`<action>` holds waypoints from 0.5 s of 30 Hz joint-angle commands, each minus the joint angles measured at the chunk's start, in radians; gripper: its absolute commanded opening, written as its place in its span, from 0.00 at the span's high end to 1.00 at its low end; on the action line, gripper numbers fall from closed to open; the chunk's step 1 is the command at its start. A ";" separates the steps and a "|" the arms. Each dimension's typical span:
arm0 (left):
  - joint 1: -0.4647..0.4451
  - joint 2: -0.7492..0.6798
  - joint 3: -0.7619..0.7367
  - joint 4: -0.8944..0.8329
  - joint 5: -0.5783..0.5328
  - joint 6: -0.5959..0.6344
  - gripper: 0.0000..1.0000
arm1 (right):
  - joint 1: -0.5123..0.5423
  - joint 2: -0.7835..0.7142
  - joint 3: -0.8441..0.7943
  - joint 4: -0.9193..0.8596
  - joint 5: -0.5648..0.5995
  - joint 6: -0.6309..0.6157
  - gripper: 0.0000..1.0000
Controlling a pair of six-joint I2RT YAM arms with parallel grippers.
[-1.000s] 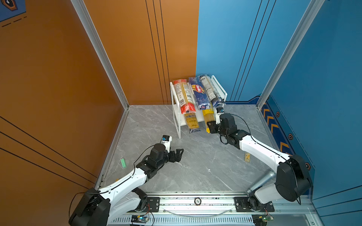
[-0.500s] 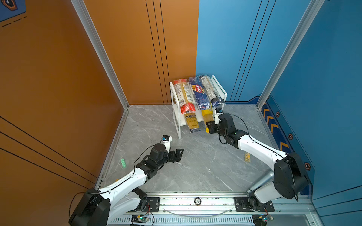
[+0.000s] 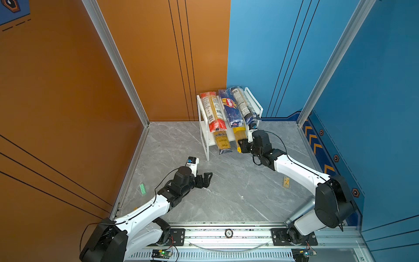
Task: Place and organize the pasta boxes and bags onto the shelf
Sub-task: 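Lean the Pastatime bag onto the lower shelf beside the Ankara bag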
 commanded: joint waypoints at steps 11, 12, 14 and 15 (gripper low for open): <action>0.012 -0.024 -0.021 -0.005 -0.006 0.011 0.02 | -0.011 0.007 0.080 0.177 0.003 -0.007 1.00; 0.011 -0.024 -0.020 -0.005 -0.006 0.011 0.02 | -0.011 0.008 0.079 0.179 0.004 -0.007 1.00; 0.011 -0.026 -0.020 -0.004 -0.006 0.011 0.02 | -0.012 0.011 0.079 0.178 0.003 -0.007 1.00; 0.012 -0.025 -0.021 -0.005 -0.007 0.011 0.02 | -0.013 0.012 0.079 0.180 0.004 -0.008 1.00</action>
